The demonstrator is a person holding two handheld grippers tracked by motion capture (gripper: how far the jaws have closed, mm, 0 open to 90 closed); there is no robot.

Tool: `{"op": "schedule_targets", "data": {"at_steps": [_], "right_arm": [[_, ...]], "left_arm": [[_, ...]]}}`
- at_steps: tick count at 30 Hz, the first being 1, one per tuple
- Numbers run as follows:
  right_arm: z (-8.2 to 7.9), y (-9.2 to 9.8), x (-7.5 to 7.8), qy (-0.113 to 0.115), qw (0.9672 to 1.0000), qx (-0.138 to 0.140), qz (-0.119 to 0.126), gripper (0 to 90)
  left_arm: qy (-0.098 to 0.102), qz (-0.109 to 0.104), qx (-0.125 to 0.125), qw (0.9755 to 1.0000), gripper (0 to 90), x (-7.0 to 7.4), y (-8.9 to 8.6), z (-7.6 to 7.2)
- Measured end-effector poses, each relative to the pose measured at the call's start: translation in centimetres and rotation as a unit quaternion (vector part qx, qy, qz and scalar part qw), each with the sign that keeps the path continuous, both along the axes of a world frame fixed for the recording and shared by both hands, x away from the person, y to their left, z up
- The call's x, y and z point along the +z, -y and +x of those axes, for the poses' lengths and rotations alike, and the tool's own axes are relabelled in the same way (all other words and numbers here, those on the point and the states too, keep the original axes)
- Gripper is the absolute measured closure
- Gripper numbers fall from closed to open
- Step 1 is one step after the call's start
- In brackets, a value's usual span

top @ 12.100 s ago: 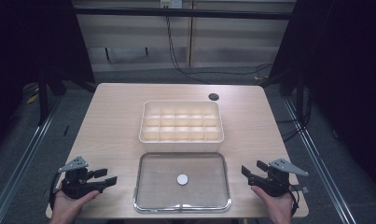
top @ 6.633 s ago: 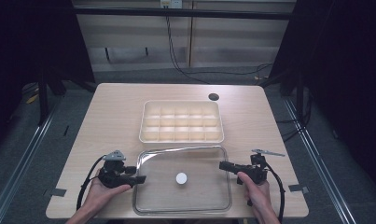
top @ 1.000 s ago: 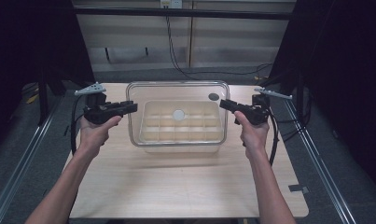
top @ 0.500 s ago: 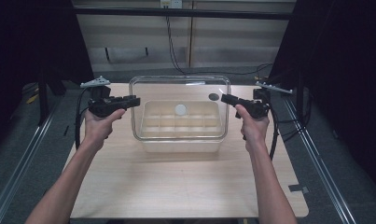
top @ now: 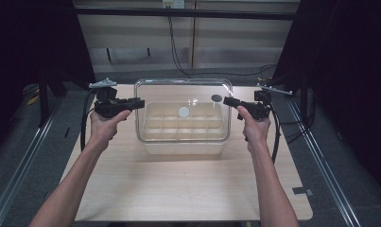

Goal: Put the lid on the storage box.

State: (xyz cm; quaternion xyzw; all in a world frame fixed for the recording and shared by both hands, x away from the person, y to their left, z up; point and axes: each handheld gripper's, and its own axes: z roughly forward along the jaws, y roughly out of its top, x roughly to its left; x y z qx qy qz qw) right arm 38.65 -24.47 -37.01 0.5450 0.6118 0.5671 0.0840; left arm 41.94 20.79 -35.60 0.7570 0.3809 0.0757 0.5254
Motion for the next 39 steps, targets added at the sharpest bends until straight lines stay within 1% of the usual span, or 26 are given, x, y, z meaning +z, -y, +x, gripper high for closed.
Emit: {"op": "schedule_targets", "data": {"at_steps": [4, 8, 12, 13, 14, 15, 17, 19, 20, 21, 26, 29, 33, 39], "right_arm": [[0.3, -0.2, -0.3, -0.012, 0.9999, -0.001, -0.003, 69.9], [0.5, -0.3, -0.6, -0.007, 1.0, -0.003, 0.0, 70.3], [0.6, -0.3, -0.7, -0.012, 0.9999, -0.002, 0.002, 70.3], [0.6, -0.3, -0.8, -0.012, 0.9999, -0.003, 0.001, 70.3], [0.5, -0.3, -0.8, -0.015, 0.9999, -0.004, 0.0, 70.3], [0.5, -0.3, -0.7, -0.017, 0.9998, -0.007, 0.0, 70.3], [0.3, -0.3, -0.6, -0.02, 0.9998, -0.005, -0.005, 70.4], [0.2, -0.3, -0.6, -0.02, 0.9997, -0.006, -0.012, 70.4], [0.2, -0.3, -0.7, -0.019, 0.9997, -0.006, -0.013, 70.5], [0.3, -0.2, -0.9, -0.017, 0.9997, -0.005, -0.014, 70.6], [0.9, 0.0, -1.8, -0.023, 0.9997, -0.006, -0.003, 70.6], [1.2, 0.0, -2.0, -0.023, 0.9997, -0.006, -0.008, 70.4], [1.6, -0.2, -2.4, -0.025, 0.9994, -0.01, -0.02, 69.6], [2.2, -0.2, -3.0, -0.033, 0.9992, -0.014, -0.019, 69.0]], "left_arm": [[-0.008, 0.002, 0.007, 0.9999, 68.4, -0.6, 0.0, 0.2], [-0.013, -0.001, 0.012, 0.9998, 67.4, -0.9, 0.0, 0.5], [-0.014, -0.001, 0.015, 0.9998, 67.3, -0.9, 0.0, 0.6], [-0.016, -0.004, 0.016, 0.9997, 67.3, -0.9, 0.0, 0.6], [-0.018, -0.003, 0.014, 0.9997, 67.4, -0.9, 0.1, 0.6], [-0.022, 0.004, 0.013, 0.9997, 67.1, -0.9, 0.1, 0.7], [-0.027, 0.009, 0.009, 0.9996, 66.5, -1.2, 0.2, 0.8], [-0.029, 0.007, 0.011, 0.9995, 65.9, -1.5, 0.2, 1.0], [-0.03, 0.003, 0.012, 0.9995, 65.9, -1.7, 0.2, 1.1], [-0.032, -0.001, 0.015, 0.9994, 65.8, -1.8, 0.3, 1.2], [-0.03, 0.01, 0.015, 0.9994, 64.6, -2.0, 0.6, 1.7], [-0.036, 0.003, 0.016, 0.9992, 63.7, -2.5, 0.6, 2.1], [-0.042, 0.001, 0.017, 0.999, 62.7, -3.2, 0.5, 2.7], [-0.05, -0.002, 0.017, 0.9986, 61.3, -3.9, 0.5, 3.0]]}}
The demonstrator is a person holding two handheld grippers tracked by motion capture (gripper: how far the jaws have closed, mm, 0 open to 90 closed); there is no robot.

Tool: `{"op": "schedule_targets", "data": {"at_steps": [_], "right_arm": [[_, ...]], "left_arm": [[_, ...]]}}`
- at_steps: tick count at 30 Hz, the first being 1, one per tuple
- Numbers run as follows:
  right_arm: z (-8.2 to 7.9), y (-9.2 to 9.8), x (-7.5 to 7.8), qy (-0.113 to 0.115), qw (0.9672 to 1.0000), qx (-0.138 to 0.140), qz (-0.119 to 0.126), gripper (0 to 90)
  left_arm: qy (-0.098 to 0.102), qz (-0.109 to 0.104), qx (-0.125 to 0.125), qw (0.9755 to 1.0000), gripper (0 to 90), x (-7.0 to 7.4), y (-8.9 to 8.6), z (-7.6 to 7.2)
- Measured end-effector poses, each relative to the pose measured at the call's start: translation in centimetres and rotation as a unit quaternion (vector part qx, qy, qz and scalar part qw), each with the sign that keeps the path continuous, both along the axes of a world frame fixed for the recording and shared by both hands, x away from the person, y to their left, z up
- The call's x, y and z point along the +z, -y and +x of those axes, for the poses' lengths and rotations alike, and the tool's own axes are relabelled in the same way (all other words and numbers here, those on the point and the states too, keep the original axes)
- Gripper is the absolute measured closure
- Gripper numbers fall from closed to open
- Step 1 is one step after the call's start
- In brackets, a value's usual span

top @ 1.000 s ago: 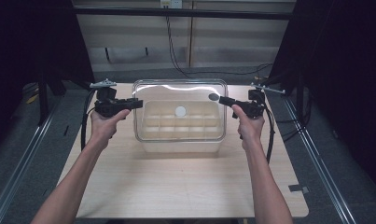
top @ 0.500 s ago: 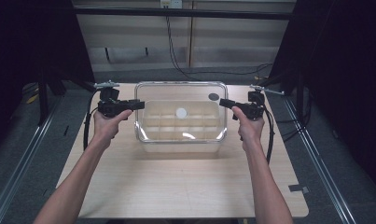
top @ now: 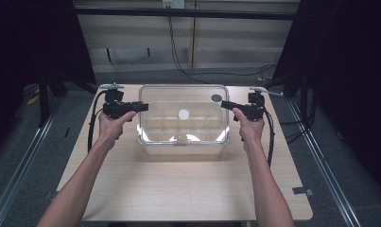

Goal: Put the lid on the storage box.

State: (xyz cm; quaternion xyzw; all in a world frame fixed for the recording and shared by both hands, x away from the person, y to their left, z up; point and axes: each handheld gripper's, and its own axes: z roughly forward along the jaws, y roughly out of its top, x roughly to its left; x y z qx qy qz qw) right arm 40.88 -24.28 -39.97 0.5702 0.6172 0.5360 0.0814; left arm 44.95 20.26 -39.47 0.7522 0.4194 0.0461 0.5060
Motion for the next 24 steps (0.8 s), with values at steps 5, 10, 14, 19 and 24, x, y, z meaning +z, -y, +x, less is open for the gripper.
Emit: {"op": "schedule_targets", "data": {"at_steps": [5, 10, 14, 19, 24], "right_arm": [[0.3, 0.0, -0.5, -0.001, 1.0, -0.002, 0.001, 68.7], [0.6, 0.0, -1.1, -0.006, 0.9999, -0.013, -0.003, 69.2], [1.1, -0.1, -1.7, -0.016, 0.9997, -0.02, -0.005, 68.8], [1.5, -0.1, -2.4, -0.027, 0.9994, -0.022, -0.007, 67.8], [1.9, -0.5, -2.9, -0.036, 0.9987, -0.024, -0.025, 64.7]], "left_arm": [[-0.001, 0.01, -0.007, 0.9999, 59.9, -0.7, -0.1, 0.0], [-0.01, 0.015, -0.017, 0.9997, 60.1, -2.0, -0.6, -0.5], [-0.02, 0.012, -0.026, 0.9994, 59.3, -2.9, -0.7, -0.5], [-0.026, 0.014, -0.03, 0.9991, 56.3, -3.6, -0.6, -0.3], [-0.032, 0.019, -0.03, 0.9989, 54.4, -4.0, -0.4, -0.2]]}}
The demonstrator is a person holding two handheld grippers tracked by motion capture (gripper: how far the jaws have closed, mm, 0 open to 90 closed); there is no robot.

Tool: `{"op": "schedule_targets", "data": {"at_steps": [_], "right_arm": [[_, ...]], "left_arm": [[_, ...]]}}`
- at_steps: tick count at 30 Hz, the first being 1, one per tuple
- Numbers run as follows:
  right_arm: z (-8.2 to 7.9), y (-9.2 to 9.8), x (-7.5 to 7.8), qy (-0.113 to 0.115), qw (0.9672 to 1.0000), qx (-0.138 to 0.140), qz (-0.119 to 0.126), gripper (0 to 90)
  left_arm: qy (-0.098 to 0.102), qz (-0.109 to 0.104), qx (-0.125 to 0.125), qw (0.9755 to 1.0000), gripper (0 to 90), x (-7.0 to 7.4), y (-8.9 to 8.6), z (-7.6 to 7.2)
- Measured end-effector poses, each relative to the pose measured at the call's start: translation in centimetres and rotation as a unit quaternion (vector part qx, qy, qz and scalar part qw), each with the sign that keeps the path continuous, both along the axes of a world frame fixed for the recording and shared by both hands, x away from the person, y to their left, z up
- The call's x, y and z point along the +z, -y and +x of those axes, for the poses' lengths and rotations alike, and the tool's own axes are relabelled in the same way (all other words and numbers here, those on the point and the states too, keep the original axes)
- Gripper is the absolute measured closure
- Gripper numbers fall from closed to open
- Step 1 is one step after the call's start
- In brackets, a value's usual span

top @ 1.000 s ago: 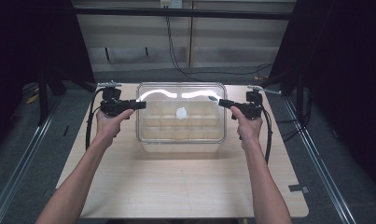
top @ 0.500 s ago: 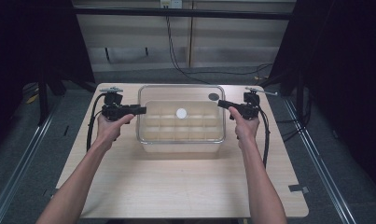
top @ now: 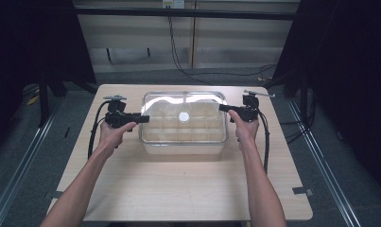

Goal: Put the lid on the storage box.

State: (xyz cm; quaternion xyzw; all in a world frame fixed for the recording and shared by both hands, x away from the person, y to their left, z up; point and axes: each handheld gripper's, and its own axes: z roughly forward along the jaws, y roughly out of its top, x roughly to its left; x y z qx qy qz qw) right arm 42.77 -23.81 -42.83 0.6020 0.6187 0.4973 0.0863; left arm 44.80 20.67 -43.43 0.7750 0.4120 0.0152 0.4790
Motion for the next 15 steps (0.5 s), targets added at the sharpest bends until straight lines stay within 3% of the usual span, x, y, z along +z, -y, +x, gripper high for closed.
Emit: {"op": "schedule_targets", "data": {"at_steps": [15], "right_arm": [[0.5, -0.7, -1.4, -0.021, 0.9994, -0.019, -0.021, 59.3]], "left_arm": [[-0.022, -0.009, 0.006, 0.9997, 51.5, -1.2, 0.1, 0.4]]}}
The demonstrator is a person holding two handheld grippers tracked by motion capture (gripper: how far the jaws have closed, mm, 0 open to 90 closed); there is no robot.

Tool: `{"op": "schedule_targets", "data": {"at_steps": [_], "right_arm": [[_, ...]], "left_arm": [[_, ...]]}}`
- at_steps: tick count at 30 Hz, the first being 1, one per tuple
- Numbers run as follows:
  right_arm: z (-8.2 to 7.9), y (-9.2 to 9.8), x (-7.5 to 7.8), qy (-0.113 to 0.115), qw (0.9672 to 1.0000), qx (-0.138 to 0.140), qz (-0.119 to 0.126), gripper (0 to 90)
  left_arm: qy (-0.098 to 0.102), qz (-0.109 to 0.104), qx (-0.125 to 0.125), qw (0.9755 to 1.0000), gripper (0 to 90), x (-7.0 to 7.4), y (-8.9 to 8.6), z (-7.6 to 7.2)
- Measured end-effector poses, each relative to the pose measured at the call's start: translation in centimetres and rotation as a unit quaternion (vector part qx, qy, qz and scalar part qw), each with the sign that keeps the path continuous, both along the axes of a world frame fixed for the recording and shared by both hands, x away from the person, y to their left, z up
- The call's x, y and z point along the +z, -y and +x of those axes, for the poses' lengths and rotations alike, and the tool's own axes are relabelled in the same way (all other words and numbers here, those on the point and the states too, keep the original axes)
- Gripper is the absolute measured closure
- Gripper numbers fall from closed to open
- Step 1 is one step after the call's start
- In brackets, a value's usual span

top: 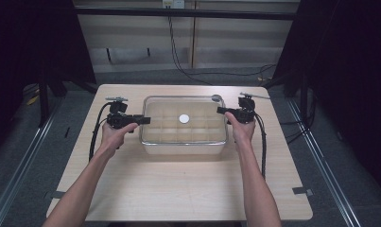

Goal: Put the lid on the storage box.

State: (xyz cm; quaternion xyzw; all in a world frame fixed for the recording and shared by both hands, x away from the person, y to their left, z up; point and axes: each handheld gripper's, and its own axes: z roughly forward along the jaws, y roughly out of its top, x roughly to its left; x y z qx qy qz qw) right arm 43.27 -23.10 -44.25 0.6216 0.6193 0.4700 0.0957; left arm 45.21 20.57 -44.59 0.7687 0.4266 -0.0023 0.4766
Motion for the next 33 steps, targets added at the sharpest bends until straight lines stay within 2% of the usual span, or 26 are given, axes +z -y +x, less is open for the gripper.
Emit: {"op": "schedule_targets", "data": {"at_steps": [5, 8, 16, 19, 23, 28, 31, 33], "right_arm": [[0.0, -0.3, -0.5, -0.006, 0.9998, -0.008, -0.014, 57.8], [0.0, -0.5, -0.7, -0.006, 0.9996, -0.011, -0.025, 57.1], [0.0, -0.8, -0.9, -0.005, 0.9993, -0.017, -0.034, 53.9], [0.1, -0.9, -1.0, -0.004, 0.9992, -0.019, -0.036, 51.5], [0.0, -0.9, -0.8, 0.0, 0.9986, -0.016, -0.051, 46.7], [-0.3, -0.2, -0.4, 0.007, 0.9993, -0.02, -0.032, 42.4], [-0.7, 0.0, 0.0, 0.014, 0.9994, -0.011, -0.028, 40.2], [-1.1, 0.1, 0.4, 0.021, 0.9992, -0.006, -0.033, 39.9]], "left_arm": [[-0.003, 0.015, 0.006, 0.9999, 49.4, -0.3, 0.2, 0.0], [-0.006, 0.01, 0.006, 0.9999, 49.2, -0.5, 0.1, 0.0], [-0.011, 0.009, 0.009, 0.9999, 48.1, -0.7, 0.3, 0.0], [-0.005, 0.015, 0.009, 0.9998, 47.2, -0.6, 0.4, -0.2], [0.0, 0.006, 0.009, 0.9999, 45.4, -0.9, 0.1, -0.6], [0.0, 0.016, 0.022, 0.9996, 39.6, -0.5, -0.6, -0.9], [0.024, 0.012, 0.034, 0.9991, 37.8, 0.2, -1.2, -1.5], [0.026, 0.007, 0.033, 0.9991, 34.4, 0.6, -1.5, -1.9]]}}
